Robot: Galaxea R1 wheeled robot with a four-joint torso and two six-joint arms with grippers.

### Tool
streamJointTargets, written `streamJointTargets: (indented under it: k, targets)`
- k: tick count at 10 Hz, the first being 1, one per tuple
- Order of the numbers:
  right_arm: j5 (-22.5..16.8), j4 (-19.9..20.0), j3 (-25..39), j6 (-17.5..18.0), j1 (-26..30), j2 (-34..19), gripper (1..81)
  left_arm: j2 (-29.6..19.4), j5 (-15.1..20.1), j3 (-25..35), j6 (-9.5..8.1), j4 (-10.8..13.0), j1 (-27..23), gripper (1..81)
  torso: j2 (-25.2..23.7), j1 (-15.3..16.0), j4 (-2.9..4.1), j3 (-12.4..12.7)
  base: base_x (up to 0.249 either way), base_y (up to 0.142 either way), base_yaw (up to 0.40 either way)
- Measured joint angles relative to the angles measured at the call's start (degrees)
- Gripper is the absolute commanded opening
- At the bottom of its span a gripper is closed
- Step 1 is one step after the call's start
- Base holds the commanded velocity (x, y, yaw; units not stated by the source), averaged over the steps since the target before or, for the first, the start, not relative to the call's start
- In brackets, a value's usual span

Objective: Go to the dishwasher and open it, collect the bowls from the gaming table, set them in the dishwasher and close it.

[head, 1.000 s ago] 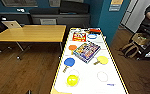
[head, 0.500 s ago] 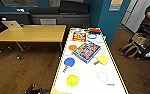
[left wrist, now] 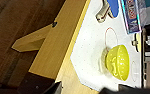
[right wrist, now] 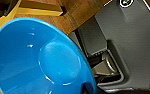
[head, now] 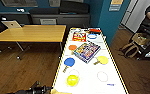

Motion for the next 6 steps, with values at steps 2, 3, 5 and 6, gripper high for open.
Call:
streamJointTargets:
  k: [2,3,5,6]
  targets:
    - [-0.09,0.00,0.00,0.00,0.11,0.00,1.0,2.08,2.12,-2.36,-0.02,0.45,-1.16,81.1,0.00,0.00,0.00,0.00,0.000,0.000,0.000]
    - [-0.07,0.00,-0.02,0.00,0.17,0.00,1.0,2.74,2.73,-3.19,-0.02,0.54,-2.10,81.1,0.00,0.00,0.00,0.00,0.000,0.000,0.000]
    - [-0.09,0.02,-0.02,0.00,0.17,0.00,1.0,3.06,4.55,-3.67,-0.02,0.69,-4.25,81.1,0.00,0.00,0.00,0.00,0.000,0.000,0.000]
    - [-0.11,0.02,-0.02,0.00,0.22,0.04,1.0,3.80,4.82,-4.29,0.00,0.76,-5.11,81.1,0.00,0.00,0.00,0.00,0.000,0.000,0.000]
